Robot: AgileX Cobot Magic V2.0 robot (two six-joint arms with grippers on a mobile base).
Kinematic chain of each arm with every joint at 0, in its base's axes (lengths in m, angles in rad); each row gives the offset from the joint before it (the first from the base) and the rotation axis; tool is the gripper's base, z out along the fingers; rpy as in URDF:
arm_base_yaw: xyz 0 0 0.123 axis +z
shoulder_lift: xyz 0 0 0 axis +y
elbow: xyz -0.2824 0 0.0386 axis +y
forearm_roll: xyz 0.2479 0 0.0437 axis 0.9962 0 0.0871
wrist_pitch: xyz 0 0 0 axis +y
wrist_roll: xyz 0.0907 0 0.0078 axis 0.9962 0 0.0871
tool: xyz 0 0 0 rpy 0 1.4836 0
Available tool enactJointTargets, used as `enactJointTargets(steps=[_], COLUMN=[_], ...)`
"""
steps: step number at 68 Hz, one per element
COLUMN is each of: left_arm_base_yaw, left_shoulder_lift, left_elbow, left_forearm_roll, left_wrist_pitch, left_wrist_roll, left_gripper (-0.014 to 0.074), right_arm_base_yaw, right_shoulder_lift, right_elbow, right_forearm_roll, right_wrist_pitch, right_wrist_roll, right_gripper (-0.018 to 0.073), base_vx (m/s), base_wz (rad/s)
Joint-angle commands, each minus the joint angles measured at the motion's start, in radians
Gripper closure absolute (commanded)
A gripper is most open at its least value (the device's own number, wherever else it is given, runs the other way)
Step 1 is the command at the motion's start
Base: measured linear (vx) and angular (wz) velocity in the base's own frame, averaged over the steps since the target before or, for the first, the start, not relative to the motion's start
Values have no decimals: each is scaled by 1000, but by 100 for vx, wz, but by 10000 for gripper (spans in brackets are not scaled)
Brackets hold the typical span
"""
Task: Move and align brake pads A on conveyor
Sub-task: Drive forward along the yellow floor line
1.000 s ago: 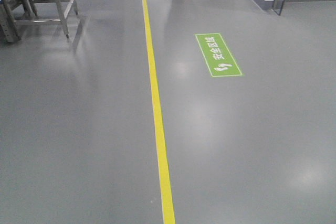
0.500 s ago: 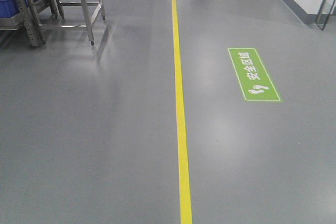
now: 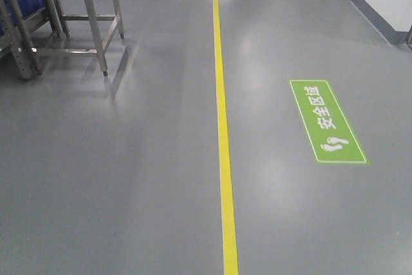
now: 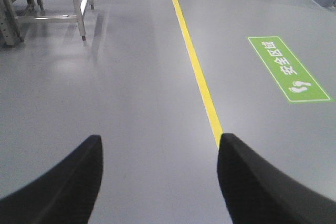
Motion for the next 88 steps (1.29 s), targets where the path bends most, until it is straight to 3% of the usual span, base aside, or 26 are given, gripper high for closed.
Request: enactJointTargets(steps=[1,88], left_arm_base_yaw=[-4,-4], left_shoulder_lift=[12,12], left_elbow=[-26,-26], left_forearm_roll=[-7,-7], left_wrist_pitch=[-75,-75], left_wrist_roll=[-2,-2], left_gripper=[136,136], right_arm_base_yaw=[0,0], right_shoulder_lift=[12,12], right_elbow=[-28,-28], right_forearm_roll=[-5,-5], right_wrist_pitch=[-81,-80], right_wrist_roll=[-1,-1], right_gripper=[148,148], base_vx=[69,73], base_wz=[-3,-2])
